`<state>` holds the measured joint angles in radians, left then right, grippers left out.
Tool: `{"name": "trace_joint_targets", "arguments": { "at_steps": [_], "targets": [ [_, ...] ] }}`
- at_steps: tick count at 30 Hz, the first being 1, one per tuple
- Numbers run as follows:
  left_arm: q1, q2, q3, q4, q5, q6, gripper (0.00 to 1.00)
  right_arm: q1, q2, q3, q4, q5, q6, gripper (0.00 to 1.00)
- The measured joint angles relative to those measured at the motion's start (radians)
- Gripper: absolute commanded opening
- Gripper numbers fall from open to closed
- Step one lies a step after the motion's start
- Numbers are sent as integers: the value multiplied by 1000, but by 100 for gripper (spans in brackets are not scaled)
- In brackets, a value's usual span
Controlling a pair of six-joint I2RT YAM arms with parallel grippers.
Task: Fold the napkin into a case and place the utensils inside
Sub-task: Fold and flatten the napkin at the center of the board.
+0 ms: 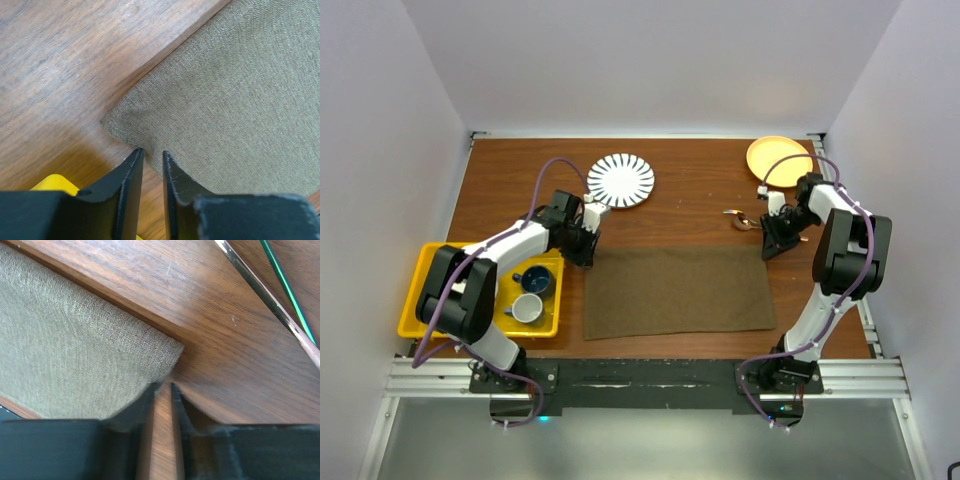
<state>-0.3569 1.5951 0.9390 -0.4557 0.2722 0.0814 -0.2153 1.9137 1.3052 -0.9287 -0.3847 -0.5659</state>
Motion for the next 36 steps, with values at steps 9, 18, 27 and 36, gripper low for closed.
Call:
{"name": "trace_joint_targets", "arguments": {
  "at_steps": [9, 18, 27, 36],
  "targets": [
    [0, 0, 0, 10, -31, -19, 47, 0, 0, 13, -14, -19, 1, 44],
    [-2, 34, 5, 35, -40, -29, 34, 0, 19, 25, -14, -31, 3, 27],
    [-3, 47, 8, 32, -38, -40, 0, 0, 29, 47, -31, -35, -2, 0],
    [-3, -40, 33, 2, -29, -37, 0, 0, 29, 105, -92, -57, -3, 0]
  ]
}}
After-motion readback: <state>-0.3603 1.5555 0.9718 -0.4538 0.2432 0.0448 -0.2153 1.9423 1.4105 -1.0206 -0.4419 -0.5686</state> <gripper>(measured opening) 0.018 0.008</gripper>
